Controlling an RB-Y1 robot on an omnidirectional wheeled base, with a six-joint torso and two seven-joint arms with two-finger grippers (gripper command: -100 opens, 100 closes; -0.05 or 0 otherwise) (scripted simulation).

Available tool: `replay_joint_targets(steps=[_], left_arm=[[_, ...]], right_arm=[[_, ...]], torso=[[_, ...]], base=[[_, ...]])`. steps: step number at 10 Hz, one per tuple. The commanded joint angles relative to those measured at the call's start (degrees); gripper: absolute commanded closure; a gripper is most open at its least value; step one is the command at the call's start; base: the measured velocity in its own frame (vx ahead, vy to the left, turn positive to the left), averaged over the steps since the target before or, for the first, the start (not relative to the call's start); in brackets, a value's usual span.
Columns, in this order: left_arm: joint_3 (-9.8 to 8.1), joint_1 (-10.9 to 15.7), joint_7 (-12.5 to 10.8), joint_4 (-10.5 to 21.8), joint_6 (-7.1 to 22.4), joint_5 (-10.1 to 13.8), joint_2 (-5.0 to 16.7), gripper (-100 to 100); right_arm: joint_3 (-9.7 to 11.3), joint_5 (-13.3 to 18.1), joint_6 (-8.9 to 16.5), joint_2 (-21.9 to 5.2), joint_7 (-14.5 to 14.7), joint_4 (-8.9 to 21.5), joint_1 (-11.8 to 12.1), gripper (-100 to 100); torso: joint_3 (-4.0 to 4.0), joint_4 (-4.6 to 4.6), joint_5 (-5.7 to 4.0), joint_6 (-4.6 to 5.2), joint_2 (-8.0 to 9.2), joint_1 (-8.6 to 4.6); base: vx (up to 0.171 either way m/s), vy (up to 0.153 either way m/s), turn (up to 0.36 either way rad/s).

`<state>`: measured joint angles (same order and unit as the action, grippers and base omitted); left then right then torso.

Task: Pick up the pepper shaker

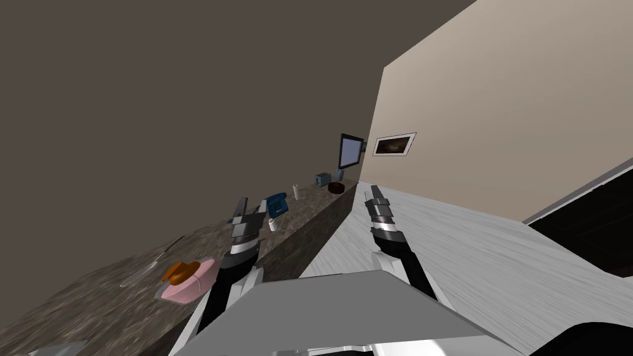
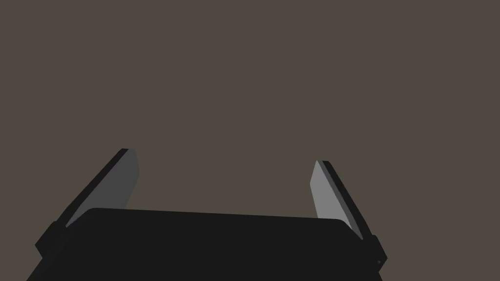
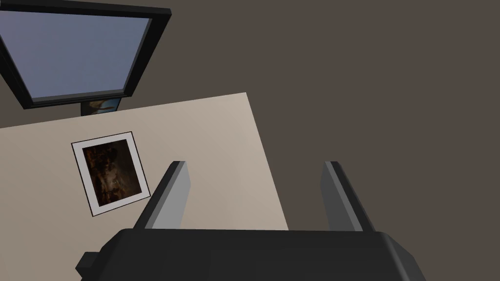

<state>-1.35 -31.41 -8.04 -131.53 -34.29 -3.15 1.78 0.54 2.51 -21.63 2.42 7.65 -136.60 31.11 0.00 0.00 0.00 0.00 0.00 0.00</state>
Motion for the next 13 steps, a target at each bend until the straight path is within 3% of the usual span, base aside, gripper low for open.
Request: replay_joint_targets(steps=[1, 8, 9, 13], left_arm=[[-0.1, -0.77, -0.2, 0.3, 0.32, -0.08, 2.68, -100], [-0.58, -6.16, -1.59, 1.6, 1.94, -0.66, 14.69, -100], [-0.58, -6.16, -1.59, 1.6, 1.94, -0.66, 15.38, -100], [-0.78, -9.25, -2.39, 2.27, 2.81, -1.0, 22.06, -100]], right_arm=[[0.0, 0.0, 0.0, 0.0, 0.0, 0.0, 0.0, 0], [-0.01, 0.0, 0.0, -0.01, 0.0, 0.0, 0.0, 0], [-0.01, 0.0, 0.0, -0.01, 0.0, 0.0, -0.01, 0], [0.0, 0.0, 0.0, 0.0, 0.0, 0.0, 0.0, 0]], torso=[[0.0, 0.0, 0.0, 0.0, 0.0, 0.0], [0.11, 0.04, 0.06, -0.01, 0.19, 0.27], [0.12, 0.05, 0.06, 0.0, 0.2, 0.26], [0.08, 0.03, 0.05, 0.0, 0.12, 0.19]], base=[[-0.014, 0.012, 0.006], [-0.037, 0.047, 0.014], [-0.034, 0.04, 0.004], [-0.03, 0.045, 0.013]])
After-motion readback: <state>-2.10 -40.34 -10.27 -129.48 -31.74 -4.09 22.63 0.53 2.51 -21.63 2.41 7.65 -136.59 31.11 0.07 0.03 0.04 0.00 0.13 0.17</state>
